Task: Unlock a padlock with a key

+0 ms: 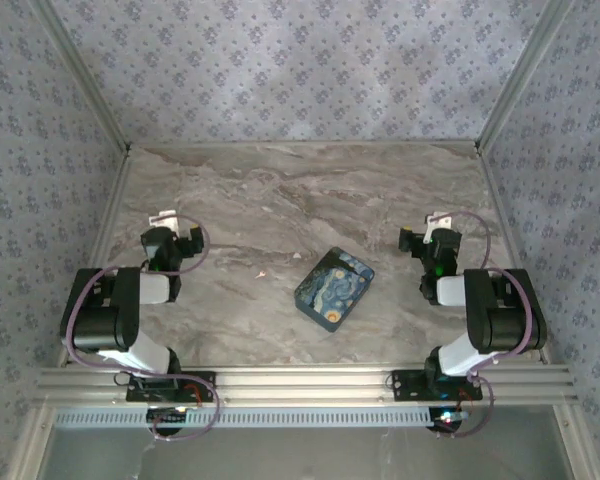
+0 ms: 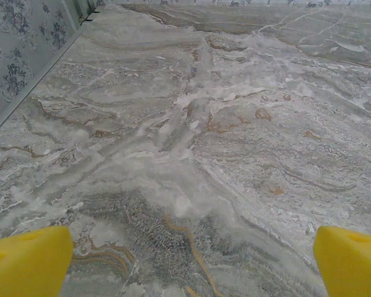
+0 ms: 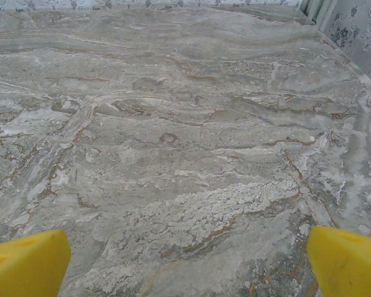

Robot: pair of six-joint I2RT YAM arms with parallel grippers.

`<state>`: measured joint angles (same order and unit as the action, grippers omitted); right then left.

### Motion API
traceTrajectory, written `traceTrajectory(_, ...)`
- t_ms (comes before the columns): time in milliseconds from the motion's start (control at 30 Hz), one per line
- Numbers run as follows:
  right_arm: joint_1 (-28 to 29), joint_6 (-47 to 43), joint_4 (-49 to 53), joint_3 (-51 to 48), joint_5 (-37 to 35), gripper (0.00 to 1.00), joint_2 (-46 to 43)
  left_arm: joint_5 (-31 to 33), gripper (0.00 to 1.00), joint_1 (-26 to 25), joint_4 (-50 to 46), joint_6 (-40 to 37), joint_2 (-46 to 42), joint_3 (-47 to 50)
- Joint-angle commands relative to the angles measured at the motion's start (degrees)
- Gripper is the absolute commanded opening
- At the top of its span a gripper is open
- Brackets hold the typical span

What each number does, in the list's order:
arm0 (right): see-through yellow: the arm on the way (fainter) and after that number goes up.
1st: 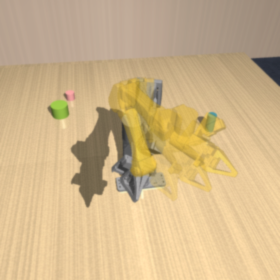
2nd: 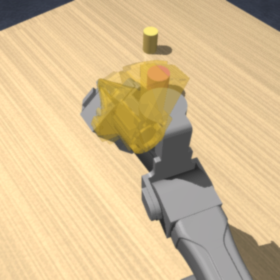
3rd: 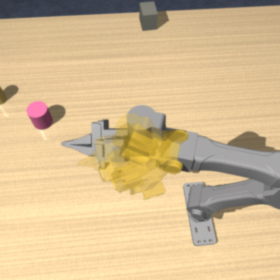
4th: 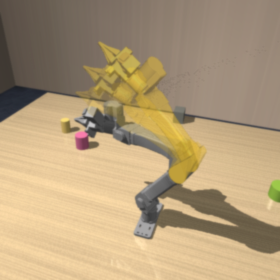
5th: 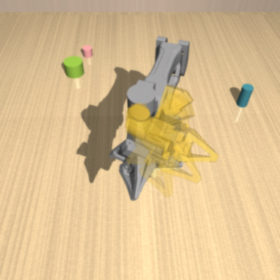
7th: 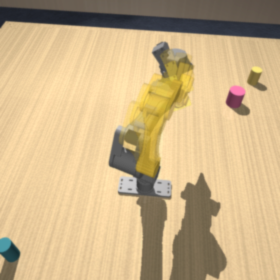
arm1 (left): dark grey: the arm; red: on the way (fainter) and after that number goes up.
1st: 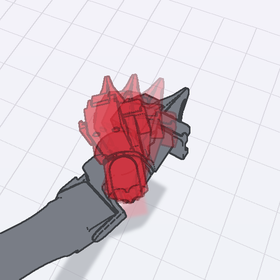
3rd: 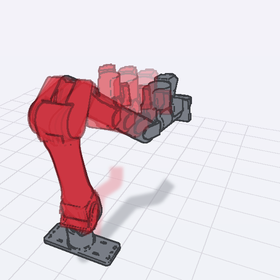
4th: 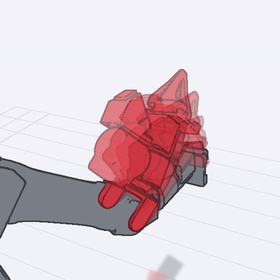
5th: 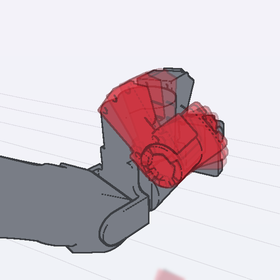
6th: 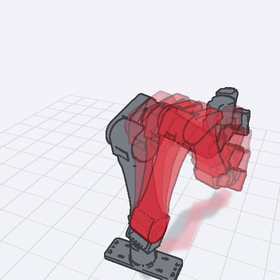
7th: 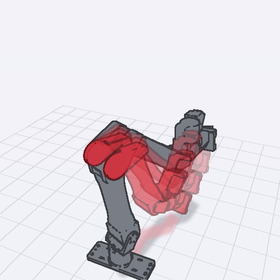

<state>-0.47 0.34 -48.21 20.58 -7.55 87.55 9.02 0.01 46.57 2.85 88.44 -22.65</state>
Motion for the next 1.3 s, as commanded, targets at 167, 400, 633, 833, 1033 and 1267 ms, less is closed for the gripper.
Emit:
traceTrajectory(167,-0.41,-0.78,0.04,1.19,0.59,1.00,-0.16,0.67,1.00,0.14,2.04,0.32,-0.51,-0.02)
traceTrajectory(400,-0.41,-0.78,0.04,1.18,0.61,1.00,-0.14,0.73,1.00,0.16,2.10,0.37,-0.51,-0.05)
traceTrajectory(633,-0.41,-0.78,0.04,1.05,0.61,1.00,-0.18,0.68,1.00,0.10,2.13,0.35,-0.51,-0.03)
traceTrajectory(833,-0.40,-0.78,0.03,1.07,0.60,1.00,-0.16,0.72,1.00,0.16,2.13,0.37,-0.51,-0.02)
traceTrajectory(1033,-0.31,-0.55,3.84,2.28,-0.09,1.00,-3.06,0.96,1.00,0.04,0.07,0.54,-2.14,-0.41)
traceTrajectory(1267,-0.19,0.87,22.15,8.68,0.21,1.00,-12.47,2.39,1.00,-0.10,-19.15,1.36,-11.05,-8.00)
